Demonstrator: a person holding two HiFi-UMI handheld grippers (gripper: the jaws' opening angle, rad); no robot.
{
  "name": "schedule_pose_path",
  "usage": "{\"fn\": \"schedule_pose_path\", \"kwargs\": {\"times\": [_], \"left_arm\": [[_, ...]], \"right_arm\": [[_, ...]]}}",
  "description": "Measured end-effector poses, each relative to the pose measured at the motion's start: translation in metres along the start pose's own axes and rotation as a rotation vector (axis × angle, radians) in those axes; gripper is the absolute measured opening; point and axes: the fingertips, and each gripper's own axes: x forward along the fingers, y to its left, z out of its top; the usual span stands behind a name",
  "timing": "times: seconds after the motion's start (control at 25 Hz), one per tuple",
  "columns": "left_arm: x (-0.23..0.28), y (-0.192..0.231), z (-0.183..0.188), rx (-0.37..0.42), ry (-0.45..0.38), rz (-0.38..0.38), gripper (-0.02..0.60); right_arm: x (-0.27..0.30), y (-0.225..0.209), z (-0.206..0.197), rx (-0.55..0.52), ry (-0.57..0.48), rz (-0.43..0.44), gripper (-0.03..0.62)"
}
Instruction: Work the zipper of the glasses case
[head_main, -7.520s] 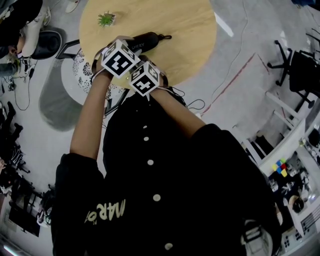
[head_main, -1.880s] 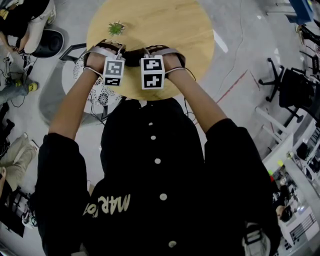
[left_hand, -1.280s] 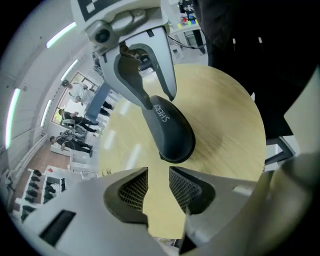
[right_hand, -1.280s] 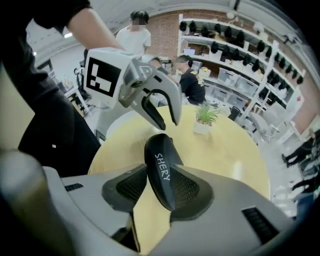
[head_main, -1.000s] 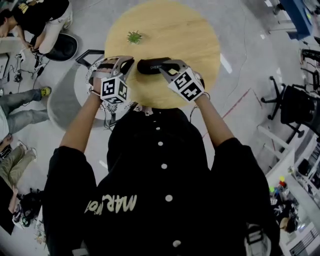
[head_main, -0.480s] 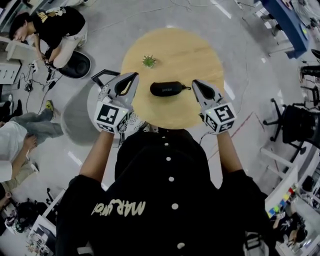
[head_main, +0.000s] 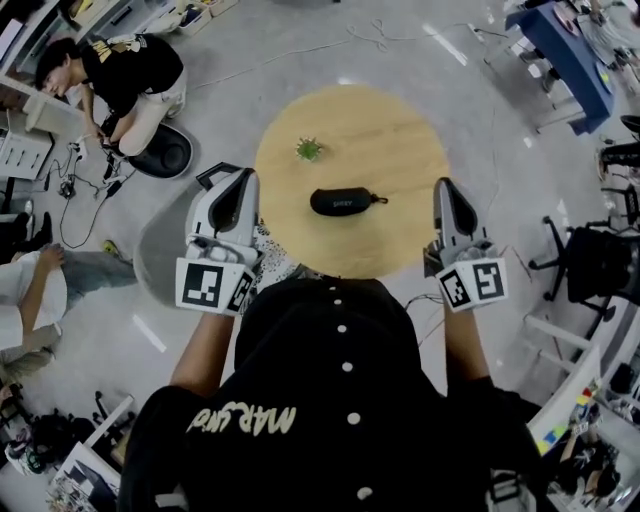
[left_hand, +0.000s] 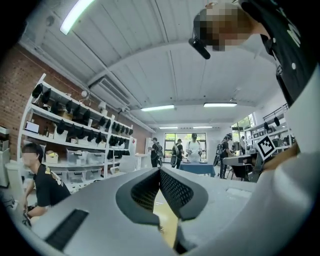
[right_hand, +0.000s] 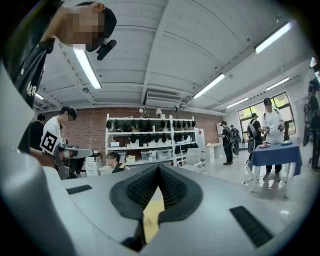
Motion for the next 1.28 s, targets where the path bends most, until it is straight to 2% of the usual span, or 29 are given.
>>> {"fn": "schedule_pose_path", "kwargs": {"times": [0.16, 0.36, 0.56, 0.88, 1.08, 1.28], "left_arm": [[-0.014, 0.006, 0.028, 0.036, -0.04, 0.048, 0.003], [-0.033, 0.019, 0.057, 0.085, -0.101, 0.131, 0.003], [-0.044, 0.031, 0.064, 0.112, -0.098, 0.21, 0.003], [-0.045, 0.024, 0.06, 0.137, -0.067, 0.194, 0.003], [-0.041, 0.017, 0.057, 0.12, -0.067, 0.185, 0.003], [-0.038, 0.007, 0.057, 0.138, -0.062, 0.159, 0.003]], "right_arm": [[-0.013, -0.002, 0.03, -0.041, -0.074, -0.052, 0.002], [-0.031, -0.015, 0.056, -0.021, -0.157, -0.128, 0.002], [-0.046, -0.021, 0.069, -0.05, -0.185, -0.173, 0.002], [-0.061, -0.021, 0.076, -0.08, -0.196, -0.205, 0.002], [-0.063, -0.013, 0.079, -0.11, -0.205, -0.185, 0.0], [-0.062, -0.006, 0.074, -0.123, -0.195, -0.181, 0.002]]}}
